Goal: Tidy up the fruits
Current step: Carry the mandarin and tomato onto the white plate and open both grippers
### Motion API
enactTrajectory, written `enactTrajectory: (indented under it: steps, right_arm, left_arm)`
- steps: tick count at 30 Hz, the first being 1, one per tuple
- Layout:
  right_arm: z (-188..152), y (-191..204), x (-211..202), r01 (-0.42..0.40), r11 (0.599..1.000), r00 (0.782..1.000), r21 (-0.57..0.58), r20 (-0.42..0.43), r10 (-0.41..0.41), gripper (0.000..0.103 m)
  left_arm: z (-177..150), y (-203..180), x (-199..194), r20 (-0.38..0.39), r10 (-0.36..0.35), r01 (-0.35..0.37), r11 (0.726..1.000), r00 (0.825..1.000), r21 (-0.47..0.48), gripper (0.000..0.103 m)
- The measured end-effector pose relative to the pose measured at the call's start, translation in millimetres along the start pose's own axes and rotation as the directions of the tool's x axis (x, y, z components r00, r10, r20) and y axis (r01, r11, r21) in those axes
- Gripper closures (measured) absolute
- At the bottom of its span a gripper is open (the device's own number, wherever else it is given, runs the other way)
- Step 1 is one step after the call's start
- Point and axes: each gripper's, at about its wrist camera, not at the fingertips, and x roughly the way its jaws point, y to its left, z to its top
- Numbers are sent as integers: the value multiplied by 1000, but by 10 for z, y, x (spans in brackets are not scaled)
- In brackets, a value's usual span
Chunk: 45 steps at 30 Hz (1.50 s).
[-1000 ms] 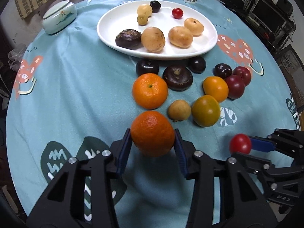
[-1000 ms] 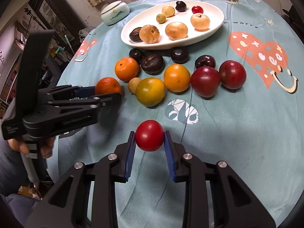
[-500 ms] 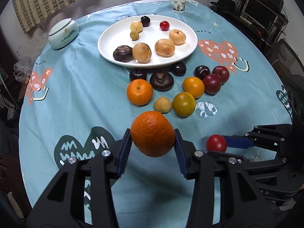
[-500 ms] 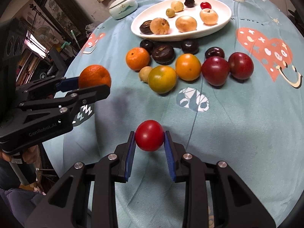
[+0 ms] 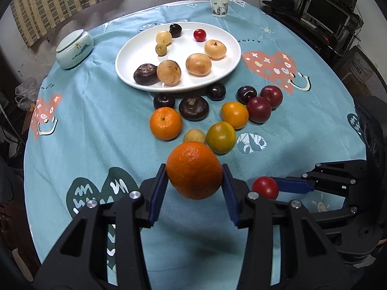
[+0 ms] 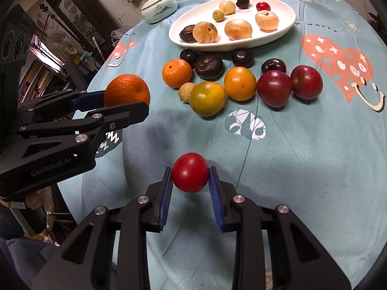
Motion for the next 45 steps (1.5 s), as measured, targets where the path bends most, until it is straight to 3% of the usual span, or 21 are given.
enactTrajectory:
  steps: [9, 15, 20, 24, 28, 33, 38, 45]
  right_arm:
    - [68, -36, 22, -15, 1000, 1000, 2, -8, 15, 72]
    - [289, -60, -101, -18, 1000, 999, -14, 37, 18, 72]
    - [756, -120, -345, 17, 999, 990, -43, 138, -11, 72]
    - [1279, -209, -420, 89, 995, 971, -53, 227, -75, 72]
    - [1681, -400, -192, 147, 989, 966, -15, 217, -141, 72]
    - [2005, -536, 165, 253, 967, 956, -21, 160, -246, 72]
    - [2100, -607, 353, 246, 967, 963, -64, 132, -236, 69]
    - [1956, -652, 4, 198, 980, 966, -30, 173, -190, 69]
  left_arm:
    - [71, 23, 84, -17, -5, 5, 1000, 1000, -6, 58]
    - [266, 108, 74, 9, -8, 9, 1000, 1000, -21, 58]
    - [653, 263, 17, 69, -8, 11, 999, 998, -46, 58]
    - [1091, 420, 79, 116, 18, -7, 996, 993, -90, 58]
    - [1513, 537, 388, 94, 60, -47, 990, 994, -135, 58]
    - [1747, 652, 811, 29, 92, -86, 981, 995, -173, 54]
    - [1792, 726, 843, 74, 99, -85, 981, 992, -172, 37]
    - [1684, 857, 582, 105, 101, -77, 974, 989, -213, 36]
